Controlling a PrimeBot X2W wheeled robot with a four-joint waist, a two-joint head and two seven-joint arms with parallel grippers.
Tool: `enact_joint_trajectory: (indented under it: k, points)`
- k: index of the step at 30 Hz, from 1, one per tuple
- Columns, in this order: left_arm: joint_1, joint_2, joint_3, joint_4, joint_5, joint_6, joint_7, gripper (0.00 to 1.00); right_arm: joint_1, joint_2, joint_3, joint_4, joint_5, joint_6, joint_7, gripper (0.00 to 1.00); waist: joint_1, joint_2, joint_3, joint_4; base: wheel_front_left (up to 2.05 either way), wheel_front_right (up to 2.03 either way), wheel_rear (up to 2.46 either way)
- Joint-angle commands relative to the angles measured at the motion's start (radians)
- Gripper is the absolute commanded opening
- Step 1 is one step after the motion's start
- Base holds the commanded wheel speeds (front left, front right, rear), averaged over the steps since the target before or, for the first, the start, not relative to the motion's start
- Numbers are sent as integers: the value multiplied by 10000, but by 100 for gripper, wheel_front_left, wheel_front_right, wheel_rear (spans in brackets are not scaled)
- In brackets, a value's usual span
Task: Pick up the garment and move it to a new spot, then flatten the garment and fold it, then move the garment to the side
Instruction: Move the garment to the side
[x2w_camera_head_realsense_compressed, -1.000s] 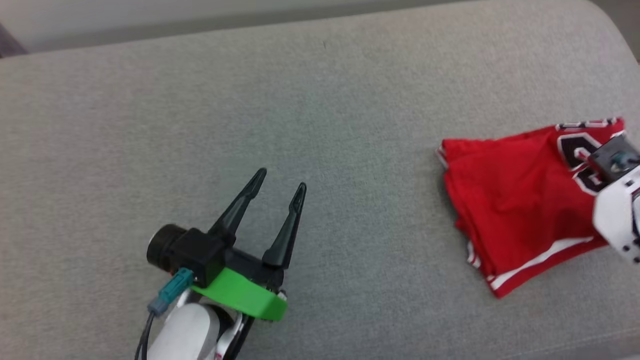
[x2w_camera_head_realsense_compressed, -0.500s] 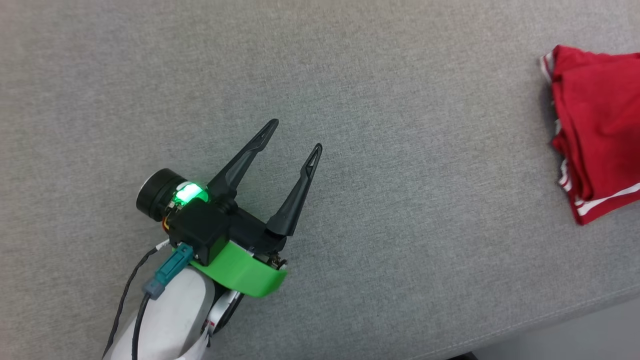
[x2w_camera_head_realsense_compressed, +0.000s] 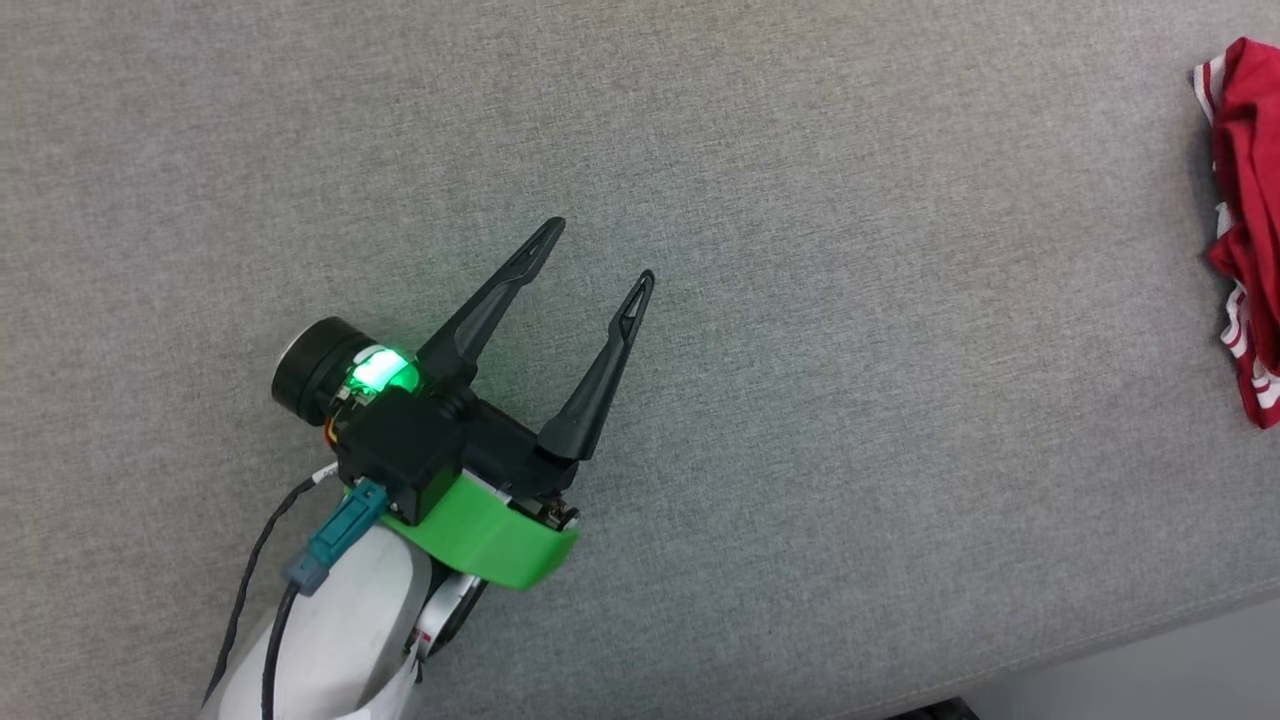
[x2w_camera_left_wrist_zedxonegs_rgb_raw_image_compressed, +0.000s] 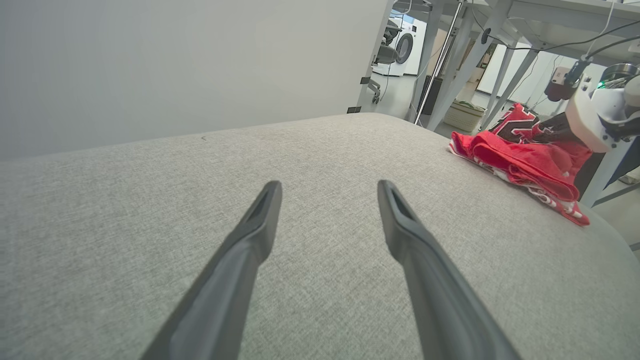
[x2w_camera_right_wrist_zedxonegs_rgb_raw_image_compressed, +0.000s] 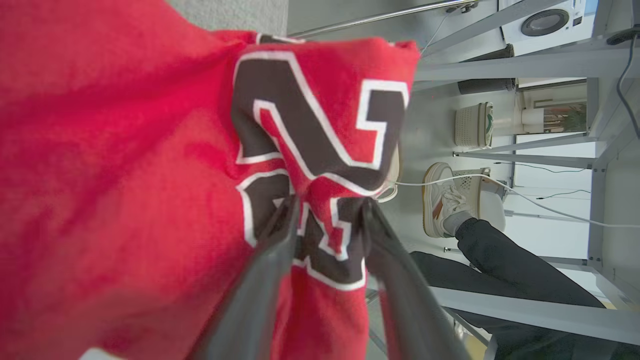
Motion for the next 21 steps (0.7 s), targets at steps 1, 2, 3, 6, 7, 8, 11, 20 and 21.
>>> enact_joint_trajectory:
  k: [1,2,3,6,7,8,11,20,21]
  points:
    - [-187,-27,-7,32,28,-27,-57,100,-140,118,-84,63,-135,-19,-107,100,-1,-1,-123,59,0,0,0]
    - [-165,-60,2,64,15,-27,-57,100,-142,168,-143,74,-189,-19,-169,100,-1,-1,-188,79,0,0,0]
    - [-135,-107,14,113,-5,-27,-57,100,-138,221,-227,94,-250,-19,-217,100,-1,-1,-300,112,0,0,0]
    - [-15,-309,150,263,-133,-27,-57,100,-82,322,-348,61,-377,-19,-312,100,-1,-1,-697,227,0,0,0]
    - [56,-408,241,337,-204,-27,-57,100,-71,389,-400,-2,-354,-19,-368,100,-1,-1,-871,279,0,0,0]
    - [111,-470,309,404,-240,-27,-57,100,-58,448,-427,-68,-325,-19,-416,100,-1,-1,-1051,326,0,0,0]
    - [386,-703,648,656,-347,-27,-57,100,49,651,-431,-417,-83,-19,-616,100,-1,-1,-1659,506,0,0,0]
    - [1515,-1381,1991,1180,-539,-27,-57,100,1132,1723,-533,-2171,1801,-19,-1716,100,-1,-1,-3526,1253,0,0,0]
    - [1627,-1437,2089,1218,-544,-27,-57,100,1342,1879,-576,-2400,1965,-19,-1853,100,-1,-1,-3686,1335,0,0,0]
